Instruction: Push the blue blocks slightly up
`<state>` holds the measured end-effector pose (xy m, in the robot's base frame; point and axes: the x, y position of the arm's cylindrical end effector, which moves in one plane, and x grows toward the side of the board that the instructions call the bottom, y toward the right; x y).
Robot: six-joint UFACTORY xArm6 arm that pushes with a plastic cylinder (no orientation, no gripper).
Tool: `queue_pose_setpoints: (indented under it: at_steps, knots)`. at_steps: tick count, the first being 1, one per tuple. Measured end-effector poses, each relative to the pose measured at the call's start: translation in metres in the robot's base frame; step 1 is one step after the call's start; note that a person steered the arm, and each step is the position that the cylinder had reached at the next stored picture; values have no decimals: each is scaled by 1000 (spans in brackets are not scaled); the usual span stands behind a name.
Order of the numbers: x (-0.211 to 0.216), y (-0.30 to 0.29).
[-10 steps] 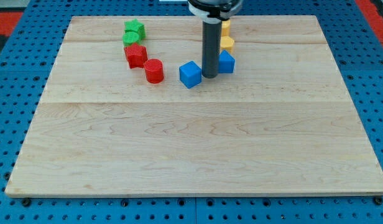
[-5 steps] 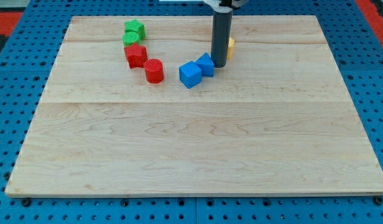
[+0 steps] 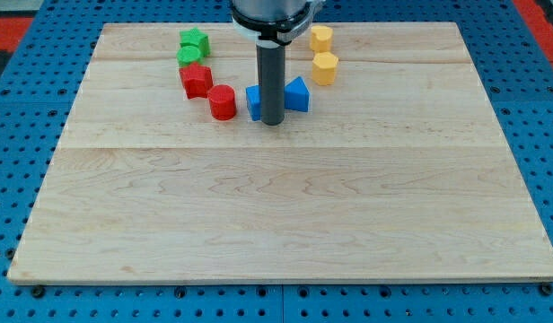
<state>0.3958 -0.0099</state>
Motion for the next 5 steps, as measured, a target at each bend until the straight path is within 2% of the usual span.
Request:
queue_pose_setpoints:
  at_steps: [1, 3, 5]
  knots:
    - [28, 1]
    - [-12, 15]
    - [-16, 42]
